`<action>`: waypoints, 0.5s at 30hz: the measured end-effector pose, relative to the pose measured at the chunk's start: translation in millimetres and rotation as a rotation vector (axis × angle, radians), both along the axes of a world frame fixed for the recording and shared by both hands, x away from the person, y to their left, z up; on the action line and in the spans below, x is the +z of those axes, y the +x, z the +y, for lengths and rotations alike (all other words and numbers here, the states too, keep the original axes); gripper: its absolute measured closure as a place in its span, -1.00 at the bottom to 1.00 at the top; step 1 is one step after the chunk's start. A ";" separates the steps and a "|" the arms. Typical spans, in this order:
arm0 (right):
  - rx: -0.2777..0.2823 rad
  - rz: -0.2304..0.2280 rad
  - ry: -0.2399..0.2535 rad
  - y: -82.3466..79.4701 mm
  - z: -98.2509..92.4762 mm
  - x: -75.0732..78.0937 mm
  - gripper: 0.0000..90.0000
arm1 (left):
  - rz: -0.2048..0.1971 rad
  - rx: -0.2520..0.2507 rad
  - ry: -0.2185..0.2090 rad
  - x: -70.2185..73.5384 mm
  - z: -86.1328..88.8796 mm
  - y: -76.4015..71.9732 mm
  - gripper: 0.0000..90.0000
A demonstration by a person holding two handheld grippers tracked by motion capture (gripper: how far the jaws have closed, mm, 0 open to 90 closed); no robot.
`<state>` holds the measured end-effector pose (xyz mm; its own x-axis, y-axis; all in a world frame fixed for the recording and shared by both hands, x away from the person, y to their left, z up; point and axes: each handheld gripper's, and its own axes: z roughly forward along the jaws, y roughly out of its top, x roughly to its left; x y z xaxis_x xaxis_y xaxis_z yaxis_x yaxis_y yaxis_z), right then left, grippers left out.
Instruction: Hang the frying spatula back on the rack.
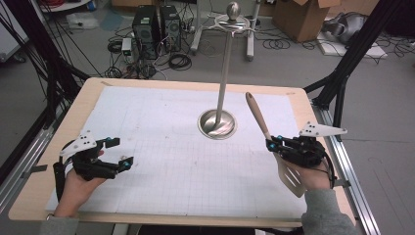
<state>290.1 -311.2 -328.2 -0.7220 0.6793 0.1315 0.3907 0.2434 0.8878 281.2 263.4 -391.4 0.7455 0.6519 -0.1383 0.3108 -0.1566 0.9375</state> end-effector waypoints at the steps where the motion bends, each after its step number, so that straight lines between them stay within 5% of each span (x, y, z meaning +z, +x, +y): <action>1: -0.001 -0.001 0.002 1.1 -0.4 3.0 0.74 | -0.001 0.001 0.001 0.2 0.0 -0.1 -0.86; 10: 0.003 -0.026 0.011 7.9 -1.4 26.9 0.74 | 0.033 0.015 -0.004 0.2 2.5 0.0 -0.86; 15: -0.006 -0.022 0.003 14.6 2.3 38.7 0.74 | 0.000 0.010 -0.027 5.0 5.2 -2.4 -0.87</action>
